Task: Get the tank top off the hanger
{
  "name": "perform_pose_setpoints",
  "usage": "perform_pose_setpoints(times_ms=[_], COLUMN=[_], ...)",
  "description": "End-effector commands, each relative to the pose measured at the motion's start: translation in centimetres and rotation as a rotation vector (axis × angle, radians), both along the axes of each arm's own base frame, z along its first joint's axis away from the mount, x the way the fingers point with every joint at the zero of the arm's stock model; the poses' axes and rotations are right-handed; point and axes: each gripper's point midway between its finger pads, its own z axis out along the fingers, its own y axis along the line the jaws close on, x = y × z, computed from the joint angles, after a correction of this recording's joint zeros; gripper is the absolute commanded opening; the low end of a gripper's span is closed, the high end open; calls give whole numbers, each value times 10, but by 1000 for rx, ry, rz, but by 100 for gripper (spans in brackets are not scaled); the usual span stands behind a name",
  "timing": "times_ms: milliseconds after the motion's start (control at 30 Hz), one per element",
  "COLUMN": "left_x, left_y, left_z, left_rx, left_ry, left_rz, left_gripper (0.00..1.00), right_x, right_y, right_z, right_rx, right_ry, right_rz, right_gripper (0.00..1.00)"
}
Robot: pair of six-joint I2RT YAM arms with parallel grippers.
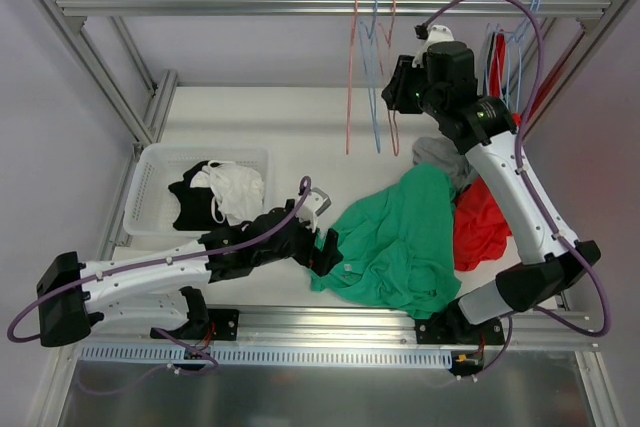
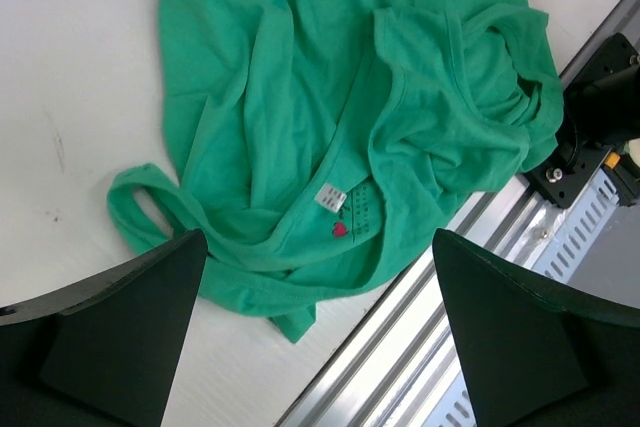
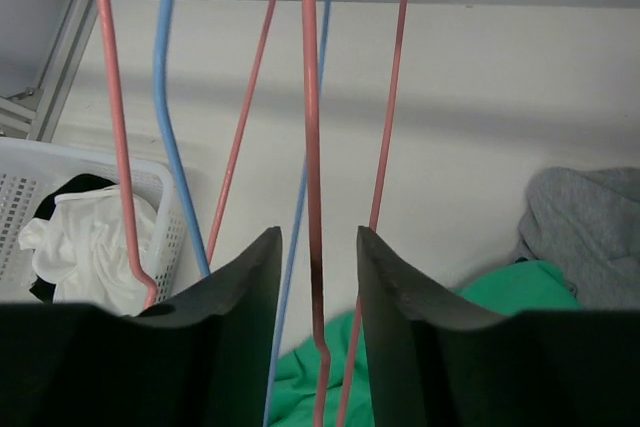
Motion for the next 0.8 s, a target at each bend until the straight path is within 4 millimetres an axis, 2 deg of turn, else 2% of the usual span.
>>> perform_pose_setpoints(times_ms=[0,33,67,100,133,167,200,233,267,300,333,367,400,433,467,500,533,600,633,700,733,767], left_x=[9,11,15,18,19,20,25,22,23,26,27,27,31,32,35,40,42,42,42,40,39,41], left_y=[-26,-31,-37,-46,-54,-62,-73,-81,-89,-100,-108,-115,-127,-134,-139,-150,-154,-169,-169,-170,-165,-157], left_z=[27,28,17,24,23,5,11,7,-10,-5,-22,-27,-22,-44,-51,-48,-70,-78,-100,-112,-130,-137], left_rx=[-45,-43,-5,-9,0,51,51,63,107,100,138,149,140,188,203,195,238,246,296,346,390,424], left_ry=[-17,-16,-7,-18,-18,-1,-15,-16,-2,-10,6,10,-3,9,6,-5,13,16,26,35,44,41], left_rz=[-8,-6,0,-1,-11,-18,-16,-29,-35,-29,-35,-46,-44,-47,-45,-35,-37,-43,-32,5,17,63], left_gripper=[99,99,99,99,99,99,99,99,99,99,99,99,99,99,99,99,99,99,99,99,99,99], right_x=[-19,-30,-36,-41,-58,-68,-76,-83,-106,-115,-123,-144,-154,-162,-178,-186,-193,-209,-214,-224,-228,-230], right_y=[-21,-29,-36,-43,-59,-70,-78,-91,-106,-117,-126,-136,-141,-143,-147,-148,-144,-144,-140,-142,-139,-139], right_z=[27,39,42,34,48,48,47,36,43,42,31,36,34,30,31,30,25,25,23,19,18,17], right_rx=[12,20,17,3,18,14,8,-10,-1,-1,-48,-45,-51,-66,-59,-61,-67,-63,-60,-67,-62,-64], right_ry=[-81,-114,-127,-118,-160,-165,-168,-151,-180,-187,-185,-215,-218,-220,-237,-243,-233,-253,-254,-249,-249,-248], right_rz=[-50,-57,-73,-81,-107,-122,-131,-157,-182,-210,-216,-224,-228,-218,-206,-191,-151,-113,-80,-64,-44,-34], right_gripper=[41,45,51,65,71,80,99,99,100,99,99,99,99,99,100,100,100,99,100,99,100,99])
